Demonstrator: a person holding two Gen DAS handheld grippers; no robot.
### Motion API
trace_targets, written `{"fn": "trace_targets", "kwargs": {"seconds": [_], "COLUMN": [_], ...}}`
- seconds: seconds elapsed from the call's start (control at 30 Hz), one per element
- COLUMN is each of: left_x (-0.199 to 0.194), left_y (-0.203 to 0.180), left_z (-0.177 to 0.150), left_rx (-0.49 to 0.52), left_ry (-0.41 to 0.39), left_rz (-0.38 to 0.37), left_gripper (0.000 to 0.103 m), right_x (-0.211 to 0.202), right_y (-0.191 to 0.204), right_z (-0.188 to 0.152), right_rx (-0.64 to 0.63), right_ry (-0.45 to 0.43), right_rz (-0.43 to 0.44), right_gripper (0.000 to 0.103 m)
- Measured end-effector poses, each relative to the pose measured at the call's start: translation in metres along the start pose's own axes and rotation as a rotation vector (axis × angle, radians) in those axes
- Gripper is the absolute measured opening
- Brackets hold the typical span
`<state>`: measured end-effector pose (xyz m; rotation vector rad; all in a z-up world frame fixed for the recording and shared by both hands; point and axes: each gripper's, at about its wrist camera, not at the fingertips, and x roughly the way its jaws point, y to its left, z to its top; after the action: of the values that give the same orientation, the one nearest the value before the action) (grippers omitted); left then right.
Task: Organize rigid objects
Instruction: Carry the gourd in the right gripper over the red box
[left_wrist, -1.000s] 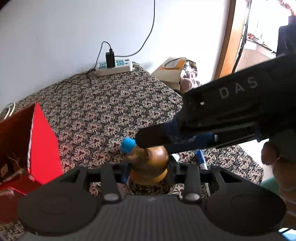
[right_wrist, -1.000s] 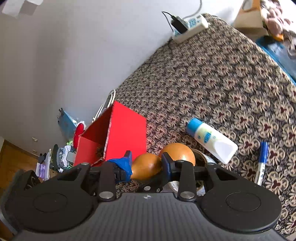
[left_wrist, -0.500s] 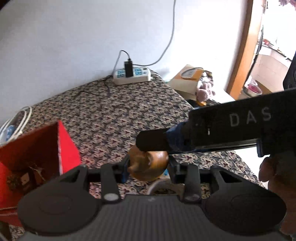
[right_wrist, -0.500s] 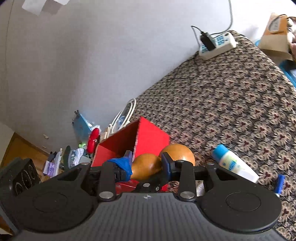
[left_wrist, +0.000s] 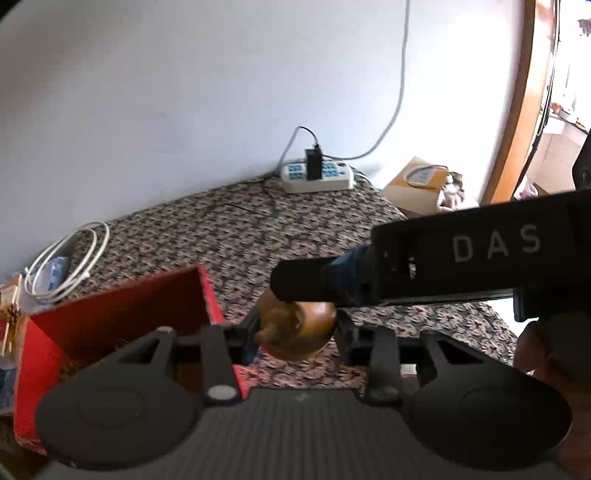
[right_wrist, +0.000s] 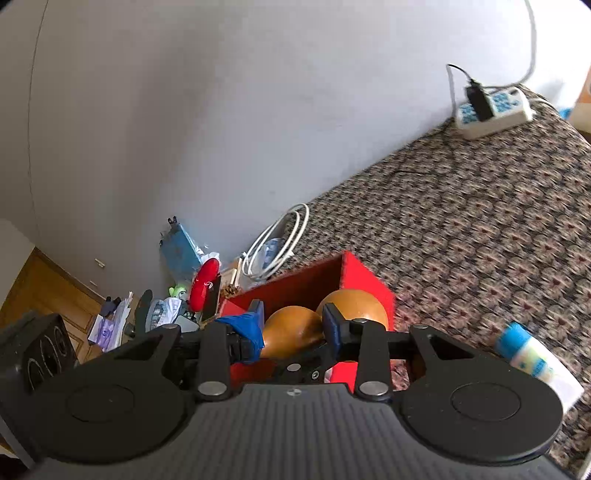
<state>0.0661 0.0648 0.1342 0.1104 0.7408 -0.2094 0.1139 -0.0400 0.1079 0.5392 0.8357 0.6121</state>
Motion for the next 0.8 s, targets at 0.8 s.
{"fn": "trace_targets", "kwargs": {"seconds": [0.8], "left_x": [0.054], "left_y": [0.162], "left_z": [-0.026], "left_rx": [-0.09], "left_ry": [0.137], "left_rz": [0.031], "left_gripper": [0.038], "right_x": [0.16], "right_y": [0.046], "right_z": [-0.03], "right_rx": [-0.046], "right_ry": [0.121], "right_rz": [-0.085], "right_gripper": [0.018]}}
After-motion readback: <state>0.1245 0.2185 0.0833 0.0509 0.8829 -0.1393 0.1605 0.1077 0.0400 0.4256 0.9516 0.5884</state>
